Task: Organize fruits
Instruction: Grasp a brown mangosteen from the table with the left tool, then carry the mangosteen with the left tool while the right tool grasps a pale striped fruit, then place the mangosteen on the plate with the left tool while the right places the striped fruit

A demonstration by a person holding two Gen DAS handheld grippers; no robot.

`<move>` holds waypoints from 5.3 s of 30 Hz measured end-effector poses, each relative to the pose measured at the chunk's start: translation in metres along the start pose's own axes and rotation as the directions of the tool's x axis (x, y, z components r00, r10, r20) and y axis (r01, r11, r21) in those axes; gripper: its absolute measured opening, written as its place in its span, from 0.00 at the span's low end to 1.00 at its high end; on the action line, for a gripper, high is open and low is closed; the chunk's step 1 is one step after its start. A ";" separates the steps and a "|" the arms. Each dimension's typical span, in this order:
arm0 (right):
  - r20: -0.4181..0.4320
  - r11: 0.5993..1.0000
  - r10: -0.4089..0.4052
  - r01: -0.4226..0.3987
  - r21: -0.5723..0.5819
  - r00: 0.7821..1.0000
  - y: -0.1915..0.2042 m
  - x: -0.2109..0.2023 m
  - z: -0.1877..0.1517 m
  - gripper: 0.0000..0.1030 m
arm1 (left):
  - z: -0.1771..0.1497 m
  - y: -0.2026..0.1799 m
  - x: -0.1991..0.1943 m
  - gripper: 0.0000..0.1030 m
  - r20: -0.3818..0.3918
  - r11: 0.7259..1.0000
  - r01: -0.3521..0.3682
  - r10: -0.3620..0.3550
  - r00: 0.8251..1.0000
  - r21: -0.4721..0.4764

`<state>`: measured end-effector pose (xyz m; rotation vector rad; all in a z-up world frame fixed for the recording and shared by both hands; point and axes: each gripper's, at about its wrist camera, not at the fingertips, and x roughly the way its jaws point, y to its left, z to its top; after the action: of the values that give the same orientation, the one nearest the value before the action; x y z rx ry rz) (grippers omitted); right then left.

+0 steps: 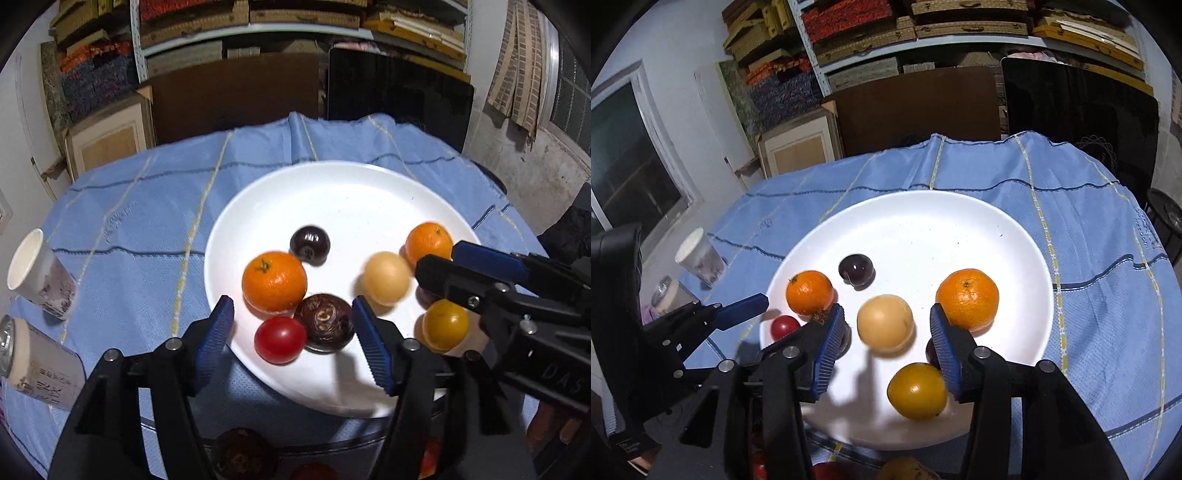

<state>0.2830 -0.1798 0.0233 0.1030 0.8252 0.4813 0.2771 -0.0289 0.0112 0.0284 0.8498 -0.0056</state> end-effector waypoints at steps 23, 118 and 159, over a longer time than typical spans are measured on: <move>0.040 0.988 0.017 -0.023 0.154 0.999 -0.022 -0.110 -0.096 0.63 | -0.081 0.020 -0.105 0.76 0.026 1.000 0.004 -0.003 1.000 -0.022; 0.062 1.000 0.003 -0.002 -0.018 0.998 0.010 -0.151 -0.111 0.40 | -0.107 0.001 -0.153 0.41 0.045 0.990 0.142 -0.143 0.989 0.025; -0.050 0.999 -0.010 0.011 0.035 0.999 -0.001 0.015 -0.004 0.41 | -0.003 -0.021 0.007 0.42 -0.049 0.997 0.070 -0.069 0.996 0.016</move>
<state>0.2886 -0.1750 0.0100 0.1193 0.8824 0.4611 0.2791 -0.0501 0.0039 0.0159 0.8984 -0.0781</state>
